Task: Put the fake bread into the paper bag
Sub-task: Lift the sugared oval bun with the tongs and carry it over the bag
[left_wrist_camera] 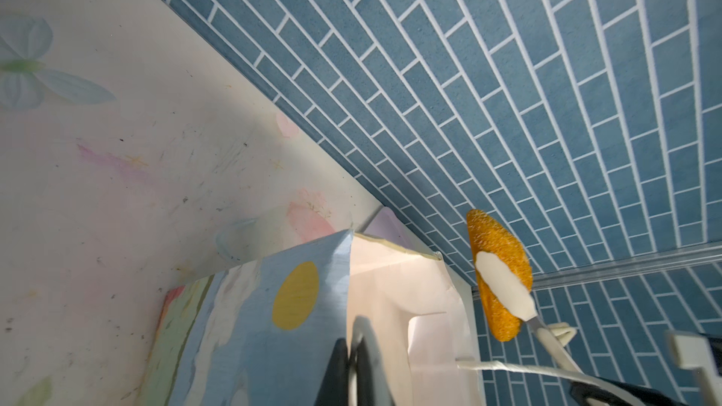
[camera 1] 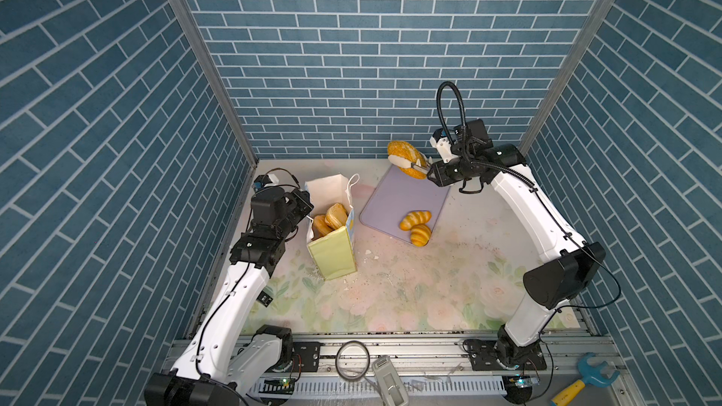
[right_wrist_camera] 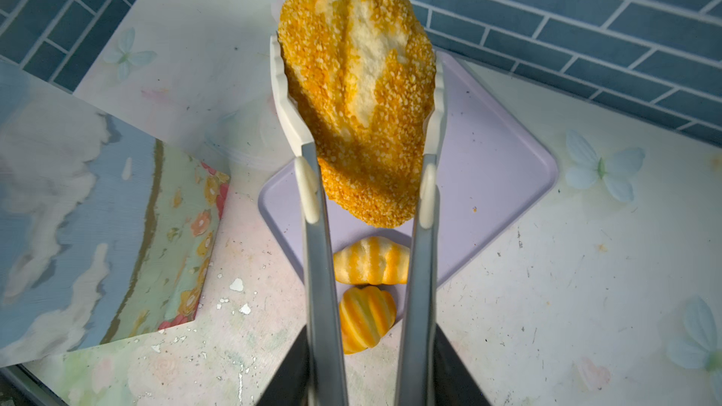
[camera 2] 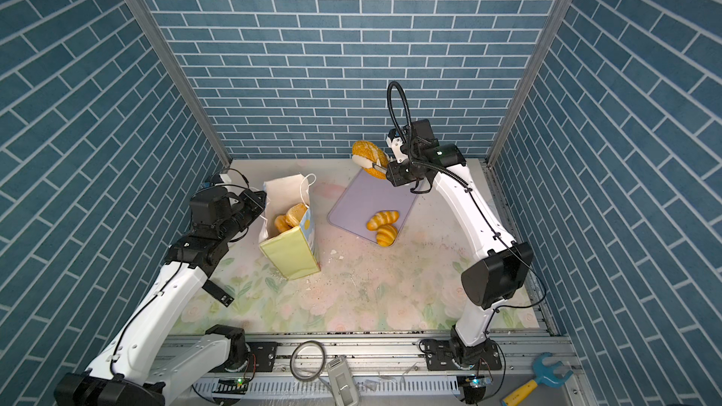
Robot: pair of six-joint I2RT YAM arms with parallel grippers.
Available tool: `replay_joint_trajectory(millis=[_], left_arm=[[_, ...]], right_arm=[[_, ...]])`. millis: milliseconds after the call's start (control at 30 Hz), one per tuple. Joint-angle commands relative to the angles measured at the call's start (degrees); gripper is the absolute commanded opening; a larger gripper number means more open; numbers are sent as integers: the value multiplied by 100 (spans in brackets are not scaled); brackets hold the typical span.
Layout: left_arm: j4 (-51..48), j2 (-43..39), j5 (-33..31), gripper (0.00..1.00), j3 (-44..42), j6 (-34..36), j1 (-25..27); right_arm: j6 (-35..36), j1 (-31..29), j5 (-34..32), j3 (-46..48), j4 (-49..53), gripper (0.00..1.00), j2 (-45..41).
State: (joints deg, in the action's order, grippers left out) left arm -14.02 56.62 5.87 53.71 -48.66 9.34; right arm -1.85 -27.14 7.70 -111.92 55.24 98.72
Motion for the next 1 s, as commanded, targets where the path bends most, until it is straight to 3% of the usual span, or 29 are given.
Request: replay_joint_trajectory(millis=[0,167,267,400,600,833,967], left_arm=[[-598,14,-71,22,351,646,24],[-1606,111,-174,45,938,1680,14],[-2128,211,-252,50,1354,2237,-2],[-2470,361,-286,50,1717,2689,-106],[-2706,551,147,46,2154,3064,-338],[-2918,622,269,46,2260,3159,-432],[-2978,652,422,41,2335,3214,-564]], right_arm=[[-226,-213,-168,-219,-135,27,-393],[-359,-475,-182,-303,-95,27,-576],[-388,-685,-234,-396,-46,27,-705],[-473,-977,-469,-551,-53,27,-853],[-453,-1479,-629,-1052,77,27,-854],[-479,-2101,-750,-1999,298,27,-431],[-618,-2477,-654,-2503,399,27,-73]])
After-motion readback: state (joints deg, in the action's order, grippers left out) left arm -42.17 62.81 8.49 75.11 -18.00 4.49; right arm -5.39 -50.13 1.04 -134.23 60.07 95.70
